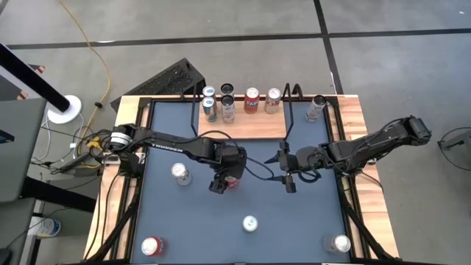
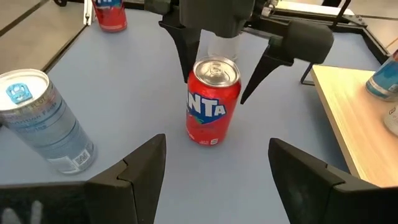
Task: Place canned beverage on shelf
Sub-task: Put the top orange soda can on the shelf aligned with the other orange soda can
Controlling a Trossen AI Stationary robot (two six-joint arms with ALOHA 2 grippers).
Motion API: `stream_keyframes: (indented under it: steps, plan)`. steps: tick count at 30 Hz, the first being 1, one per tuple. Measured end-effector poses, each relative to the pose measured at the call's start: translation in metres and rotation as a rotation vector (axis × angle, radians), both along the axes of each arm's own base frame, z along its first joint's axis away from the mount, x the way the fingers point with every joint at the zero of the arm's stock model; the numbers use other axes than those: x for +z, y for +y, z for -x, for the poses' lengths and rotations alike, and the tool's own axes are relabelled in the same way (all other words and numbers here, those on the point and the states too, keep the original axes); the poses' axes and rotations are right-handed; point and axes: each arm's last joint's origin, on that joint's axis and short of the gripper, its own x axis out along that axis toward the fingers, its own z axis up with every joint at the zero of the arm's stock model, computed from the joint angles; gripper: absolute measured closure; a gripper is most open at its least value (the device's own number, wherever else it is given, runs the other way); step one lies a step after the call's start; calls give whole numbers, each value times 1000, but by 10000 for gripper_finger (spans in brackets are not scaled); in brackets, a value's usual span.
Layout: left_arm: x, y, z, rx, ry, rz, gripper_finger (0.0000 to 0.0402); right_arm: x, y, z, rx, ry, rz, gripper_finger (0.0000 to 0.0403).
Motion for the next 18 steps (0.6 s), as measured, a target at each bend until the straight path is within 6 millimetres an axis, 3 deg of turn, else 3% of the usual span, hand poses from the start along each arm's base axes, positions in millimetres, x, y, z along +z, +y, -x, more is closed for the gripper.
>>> stream_keyframes:
  steps: [11,15,18]
  plan:
    - [60,5,17,130,158,-131,52,11,1,-5,0,-118,-37,132]
    - [74,9,38,209,246,-161,52,10,2,-13,-6,-163,-55,132]
    - [93,11,61,273,210,-179,56,10,4,-24,-6,-187,-64,132]
